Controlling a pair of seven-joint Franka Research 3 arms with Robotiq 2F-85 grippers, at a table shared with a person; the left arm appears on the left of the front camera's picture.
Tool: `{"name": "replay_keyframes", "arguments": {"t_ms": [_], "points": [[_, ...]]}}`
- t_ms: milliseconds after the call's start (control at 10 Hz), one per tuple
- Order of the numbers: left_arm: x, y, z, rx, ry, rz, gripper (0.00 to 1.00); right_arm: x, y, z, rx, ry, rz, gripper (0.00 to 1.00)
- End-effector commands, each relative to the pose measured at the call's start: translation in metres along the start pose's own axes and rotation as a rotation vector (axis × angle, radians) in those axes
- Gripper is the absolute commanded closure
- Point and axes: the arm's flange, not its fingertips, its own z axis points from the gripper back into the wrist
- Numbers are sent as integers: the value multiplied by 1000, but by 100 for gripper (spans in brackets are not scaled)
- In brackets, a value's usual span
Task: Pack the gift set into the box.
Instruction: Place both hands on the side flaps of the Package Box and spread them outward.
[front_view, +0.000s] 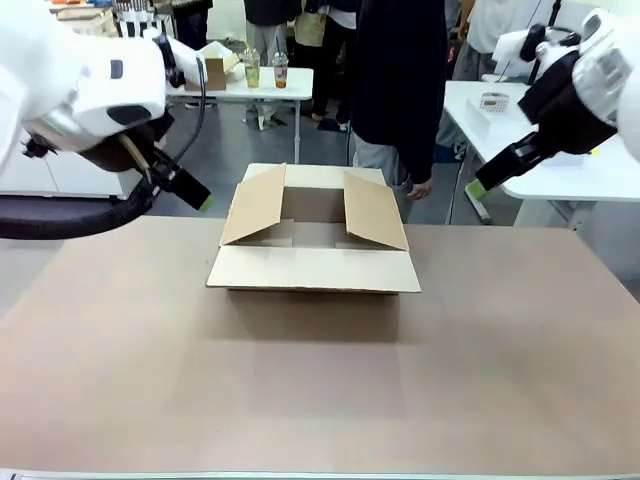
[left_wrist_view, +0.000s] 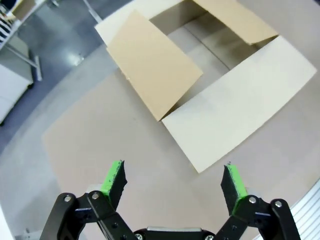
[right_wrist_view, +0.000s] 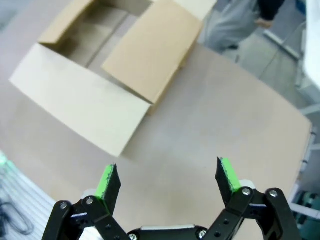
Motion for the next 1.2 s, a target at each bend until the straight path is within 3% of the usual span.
{"name": "replay_keyframes", "arguments": {"t_ms": [0, 100, 200, 300, 400, 500, 600, 700, 800, 900, 1100], "points": [[2, 16, 12, -189, -80, 73, 0, 12, -28, 2, 420, -50, -351, 0], [-4, 32, 18, -410, -157, 146, 0, 18, -37, 9, 690, -57, -481, 0], [-10, 51, 24, -617, -223, 240, 0, 21, -51, 13, 849, -54, -645, 0], [-17, 69, 27, -644, -183, 467, 0, 18, -63, 13, 951, -86, -787, 0], [-31, 82, 30, -807, -279, 523, 0, 11, -73, 13, 1061, -215, -887, 0], [-47, 96, 28, -879, -324, 611, 0, 4, -80, 8, 1128, -358, -942, 0], [-55, 102, 21, -899, -425, 720, 0, 1, -84, -2, 1132, -345, -993, 0], [-59, 100, 16, -864, -453, 765, 0, 0, -83, -9, 1113, -318, -1004, 0], [-67, 102, 14, -790, -463, 766, 0, 0, -83, -16, 1086, -293, -995, 0], [-48, 120, 34, -908, -400, 677, 0, 2, -94, 11, 1035, -223, -846, 0], [-48, 120, 34, -908, -400, 677, 0, 2, -94, 11, 1035, -223, -846, 0]]}}
